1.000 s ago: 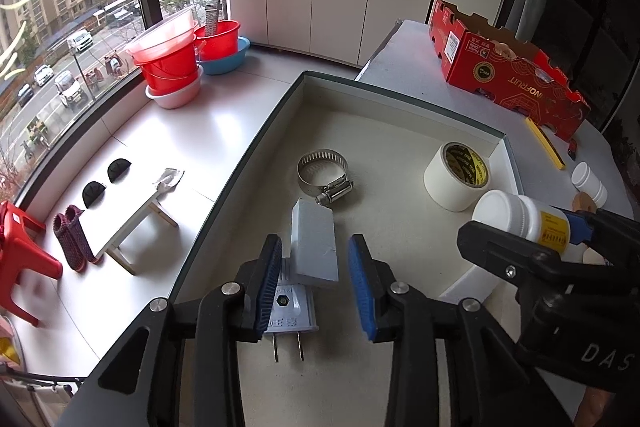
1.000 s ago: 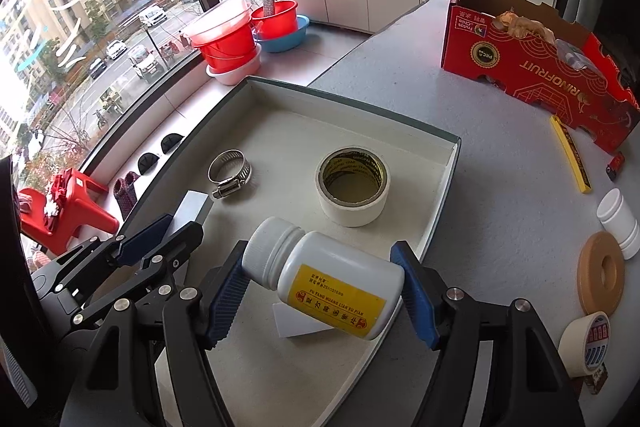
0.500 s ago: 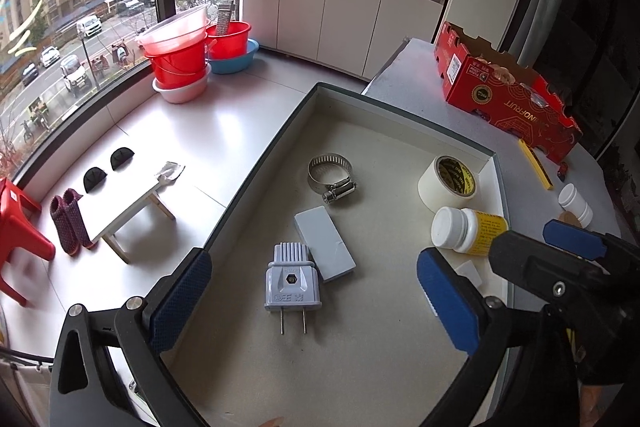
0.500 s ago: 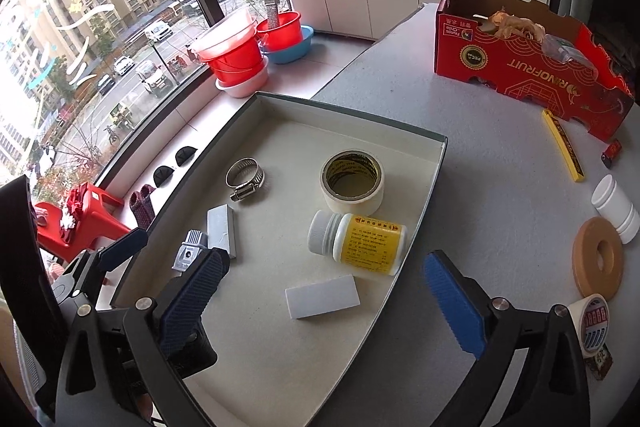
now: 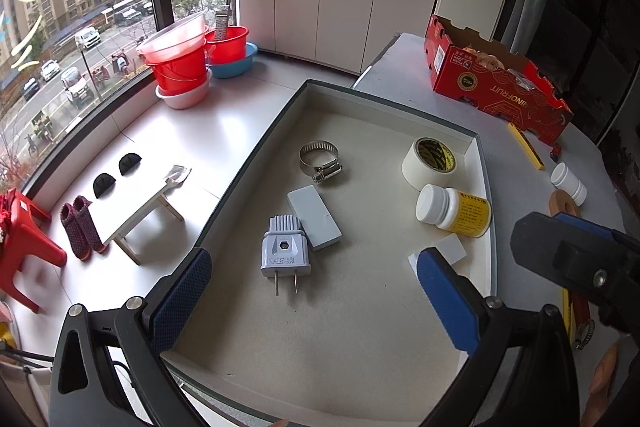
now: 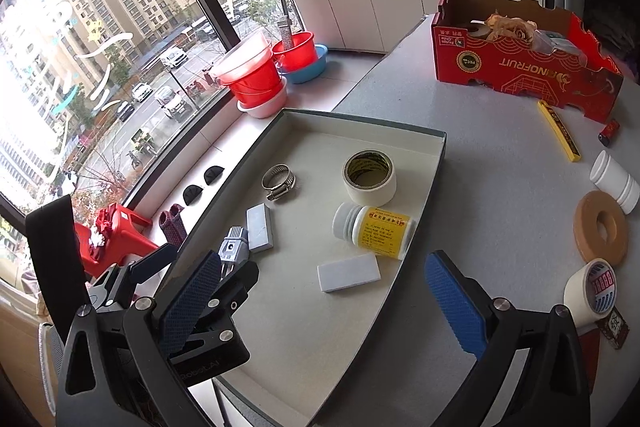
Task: Organize rigid objects
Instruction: 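Move left tool toward the yellow utility knife while right tool approaches the metal hose clamp, then close right tool on the hose clamp while left tool grips the yellow knife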
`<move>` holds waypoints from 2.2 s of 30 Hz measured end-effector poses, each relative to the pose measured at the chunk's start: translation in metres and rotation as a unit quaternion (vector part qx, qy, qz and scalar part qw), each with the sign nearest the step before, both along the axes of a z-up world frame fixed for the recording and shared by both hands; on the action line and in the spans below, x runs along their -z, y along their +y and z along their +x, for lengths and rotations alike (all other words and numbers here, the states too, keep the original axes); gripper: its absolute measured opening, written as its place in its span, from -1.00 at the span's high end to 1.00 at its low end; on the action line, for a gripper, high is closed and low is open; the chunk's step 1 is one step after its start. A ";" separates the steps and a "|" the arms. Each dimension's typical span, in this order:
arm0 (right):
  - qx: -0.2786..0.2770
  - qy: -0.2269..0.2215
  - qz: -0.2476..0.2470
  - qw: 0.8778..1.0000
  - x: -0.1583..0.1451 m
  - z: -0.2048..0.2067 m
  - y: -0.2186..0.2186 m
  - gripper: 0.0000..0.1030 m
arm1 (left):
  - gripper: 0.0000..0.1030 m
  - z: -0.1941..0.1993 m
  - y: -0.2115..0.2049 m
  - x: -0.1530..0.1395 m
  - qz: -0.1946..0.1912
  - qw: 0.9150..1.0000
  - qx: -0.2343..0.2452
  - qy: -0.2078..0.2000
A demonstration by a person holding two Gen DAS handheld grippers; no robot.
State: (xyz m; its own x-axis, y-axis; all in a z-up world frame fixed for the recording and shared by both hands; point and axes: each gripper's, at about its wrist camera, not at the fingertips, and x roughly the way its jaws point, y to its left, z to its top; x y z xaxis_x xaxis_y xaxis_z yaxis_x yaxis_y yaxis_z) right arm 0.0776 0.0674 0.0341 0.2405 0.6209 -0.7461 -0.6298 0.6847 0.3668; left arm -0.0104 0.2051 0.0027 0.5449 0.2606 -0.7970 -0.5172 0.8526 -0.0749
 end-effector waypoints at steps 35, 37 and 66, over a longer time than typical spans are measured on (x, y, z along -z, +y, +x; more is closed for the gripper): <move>0.292 0.076 -0.006 0.954 0.060 -0.033 -0.287 -0.98 | -0.99 0.077 -0.228 0.024 0.047 0.966 0.240 0.079; 0.301 0.084 -0.004 0.950 0.066 -0.036 -0.296 -0.98 | -0.99 0.086 -0.237 0.031 0.050 0.964 0.247 0.087; 0.203 -0.024 -0.184 0.961 0.092 -0.011 -0.209 -0.99 | -1.00 0.121 -0.212 0.051 0.051 0.970 0.223 0.081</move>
State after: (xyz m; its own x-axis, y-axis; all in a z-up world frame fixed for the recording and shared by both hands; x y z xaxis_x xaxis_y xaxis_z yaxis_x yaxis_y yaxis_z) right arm 0.0661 -0.1416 -0.0579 0.4471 0.1641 -0.8793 -0.2942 0.9553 0.0287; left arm 0.1102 -0.0072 -0.0478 0.4907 0.1101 -0.8644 -0.0935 0.9929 0.0734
